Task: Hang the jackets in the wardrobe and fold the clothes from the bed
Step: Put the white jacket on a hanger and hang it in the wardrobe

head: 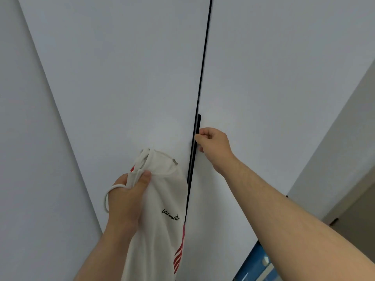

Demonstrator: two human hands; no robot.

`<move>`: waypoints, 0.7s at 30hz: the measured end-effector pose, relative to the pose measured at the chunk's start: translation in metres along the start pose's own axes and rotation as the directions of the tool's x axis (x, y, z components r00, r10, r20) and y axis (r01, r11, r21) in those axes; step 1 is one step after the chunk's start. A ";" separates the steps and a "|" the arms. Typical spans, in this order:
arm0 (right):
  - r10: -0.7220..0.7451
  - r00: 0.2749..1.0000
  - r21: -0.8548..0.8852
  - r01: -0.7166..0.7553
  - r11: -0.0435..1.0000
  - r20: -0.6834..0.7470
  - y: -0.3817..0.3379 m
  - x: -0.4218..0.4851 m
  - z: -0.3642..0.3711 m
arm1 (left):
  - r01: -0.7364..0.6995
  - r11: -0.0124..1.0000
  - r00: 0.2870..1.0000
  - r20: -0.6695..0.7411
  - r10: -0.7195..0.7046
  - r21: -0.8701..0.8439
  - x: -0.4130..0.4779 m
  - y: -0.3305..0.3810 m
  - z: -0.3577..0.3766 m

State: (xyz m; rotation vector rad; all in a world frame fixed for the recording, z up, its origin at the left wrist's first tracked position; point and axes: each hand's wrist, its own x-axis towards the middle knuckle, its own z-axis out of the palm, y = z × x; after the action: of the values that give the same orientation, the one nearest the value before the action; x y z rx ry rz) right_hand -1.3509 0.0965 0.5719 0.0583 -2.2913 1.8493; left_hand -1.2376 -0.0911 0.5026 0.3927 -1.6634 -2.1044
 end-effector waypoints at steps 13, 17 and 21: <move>-0.005 1.000 0.056 0.006 0.998 -0.020 -0.009 -0.107 -0.038 | 0.009 1.000 0.998 0.065 -0.011 0.030 -0.067 0.019 -0.003; -0.001 1.000 0.050 0.002 0.999 -0.028 -0.010 -0.147 -0.059 | 0.001 0.998 0.994 0.109 -0.007 0.058 -0.109 0.030 -0.003; 0.005 0.999 0.039 -0.003 0.999 -0.053 -0.012 -0.182 -0.081 | -0.013 0.998 0.990 0.141 0.004 0.059 -0.143 0.036 -0.006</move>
State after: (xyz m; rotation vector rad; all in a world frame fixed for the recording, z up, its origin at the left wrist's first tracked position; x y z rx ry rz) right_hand -1.1604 0.1556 0.5673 0.0095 -2.2223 1.8740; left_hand -1.1052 -0.0322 0.5306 0.2596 -1.8075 -2.1233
